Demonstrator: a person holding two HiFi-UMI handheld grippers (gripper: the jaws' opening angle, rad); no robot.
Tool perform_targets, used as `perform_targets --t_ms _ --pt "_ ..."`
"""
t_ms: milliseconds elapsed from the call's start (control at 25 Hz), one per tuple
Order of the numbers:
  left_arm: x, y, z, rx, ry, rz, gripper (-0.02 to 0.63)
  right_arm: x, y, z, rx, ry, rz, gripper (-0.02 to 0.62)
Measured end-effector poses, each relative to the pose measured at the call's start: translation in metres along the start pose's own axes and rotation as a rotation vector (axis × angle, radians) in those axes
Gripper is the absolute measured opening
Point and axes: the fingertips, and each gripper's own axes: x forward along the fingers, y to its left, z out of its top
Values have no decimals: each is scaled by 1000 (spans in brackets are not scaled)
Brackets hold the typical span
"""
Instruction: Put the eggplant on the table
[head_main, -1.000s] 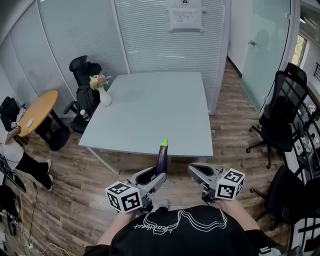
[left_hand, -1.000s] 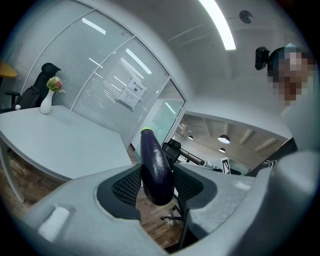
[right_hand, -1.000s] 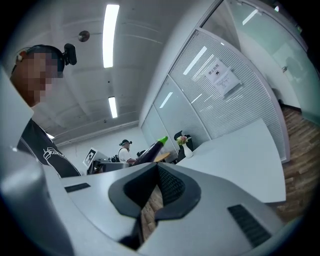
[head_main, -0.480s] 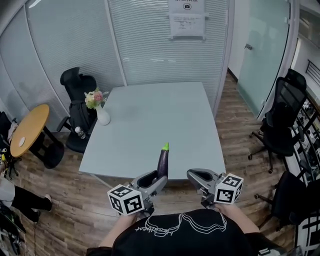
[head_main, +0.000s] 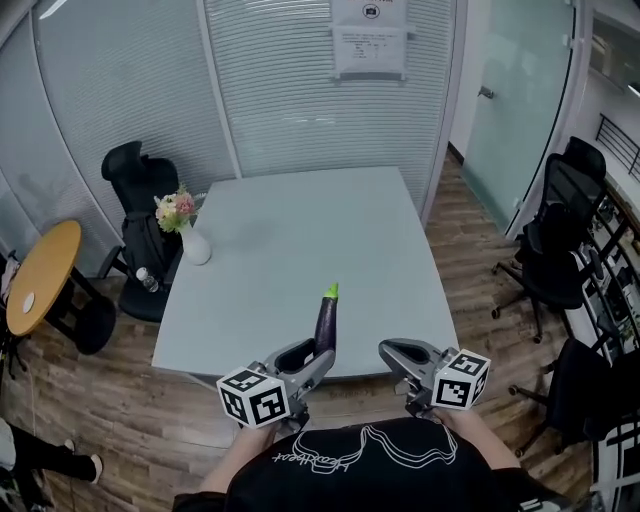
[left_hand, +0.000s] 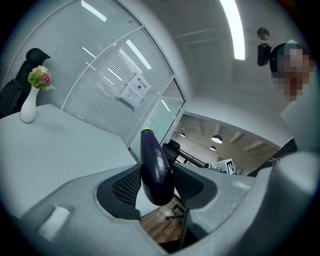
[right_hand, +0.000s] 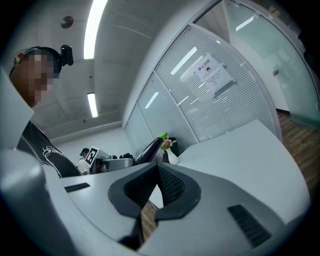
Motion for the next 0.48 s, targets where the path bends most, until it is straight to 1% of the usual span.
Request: perform_targets --t_ms 240,480 --pt "19 8 0 3 21 -17 206 -5 -23 0 22 -8 -44 9" --pt "46 24 4 4 47 2 206 1 -55 13 37 -22 -39 9"
